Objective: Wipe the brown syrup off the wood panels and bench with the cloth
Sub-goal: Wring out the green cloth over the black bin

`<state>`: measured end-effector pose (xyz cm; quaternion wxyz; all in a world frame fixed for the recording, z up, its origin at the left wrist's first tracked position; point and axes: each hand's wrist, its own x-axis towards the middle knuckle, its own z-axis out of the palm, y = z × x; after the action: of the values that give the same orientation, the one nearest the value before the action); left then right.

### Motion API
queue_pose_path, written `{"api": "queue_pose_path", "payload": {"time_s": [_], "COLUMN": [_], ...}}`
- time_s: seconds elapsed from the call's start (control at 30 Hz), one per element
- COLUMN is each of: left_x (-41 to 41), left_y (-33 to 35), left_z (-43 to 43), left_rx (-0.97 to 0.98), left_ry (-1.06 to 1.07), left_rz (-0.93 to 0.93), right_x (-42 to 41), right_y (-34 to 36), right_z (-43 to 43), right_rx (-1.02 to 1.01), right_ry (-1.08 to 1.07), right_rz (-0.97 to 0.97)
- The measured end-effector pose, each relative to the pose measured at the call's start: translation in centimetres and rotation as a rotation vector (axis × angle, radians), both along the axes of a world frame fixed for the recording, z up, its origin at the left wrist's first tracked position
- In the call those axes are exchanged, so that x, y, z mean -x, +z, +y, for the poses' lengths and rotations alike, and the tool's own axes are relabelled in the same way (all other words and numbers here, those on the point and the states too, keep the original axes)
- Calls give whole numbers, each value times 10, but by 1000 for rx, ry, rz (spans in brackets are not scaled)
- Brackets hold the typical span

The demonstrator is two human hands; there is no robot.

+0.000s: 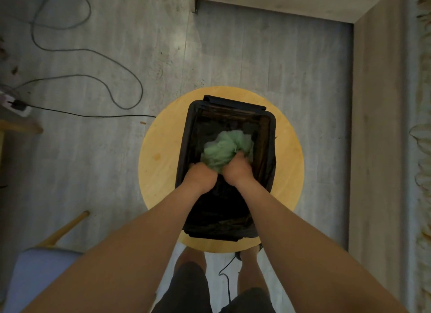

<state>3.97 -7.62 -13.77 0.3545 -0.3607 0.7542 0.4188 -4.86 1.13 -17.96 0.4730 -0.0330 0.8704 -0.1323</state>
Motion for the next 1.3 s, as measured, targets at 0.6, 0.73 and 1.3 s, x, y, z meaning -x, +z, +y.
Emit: {"api": "queue_pose_path", "payload": {"time_s": [0.6, 0.73, 1.3], "left_x": [13, 3, 11], "left_y": [-10, -14, -24], "left_z": [6, 11, 5], "left_rx": [-732, -559, -664], "left_ry": [1130, 1125, 1274], "left_rz": [155, 253, 159], "right_x": [-42, -25, -56], "right_y": [44, 15, 57], "right_z": [19, 14, 14], "right_rx": [562, 305, 620], "right_ry": [-74, 16, -404], "right_rz": [118, 245, 34]}}
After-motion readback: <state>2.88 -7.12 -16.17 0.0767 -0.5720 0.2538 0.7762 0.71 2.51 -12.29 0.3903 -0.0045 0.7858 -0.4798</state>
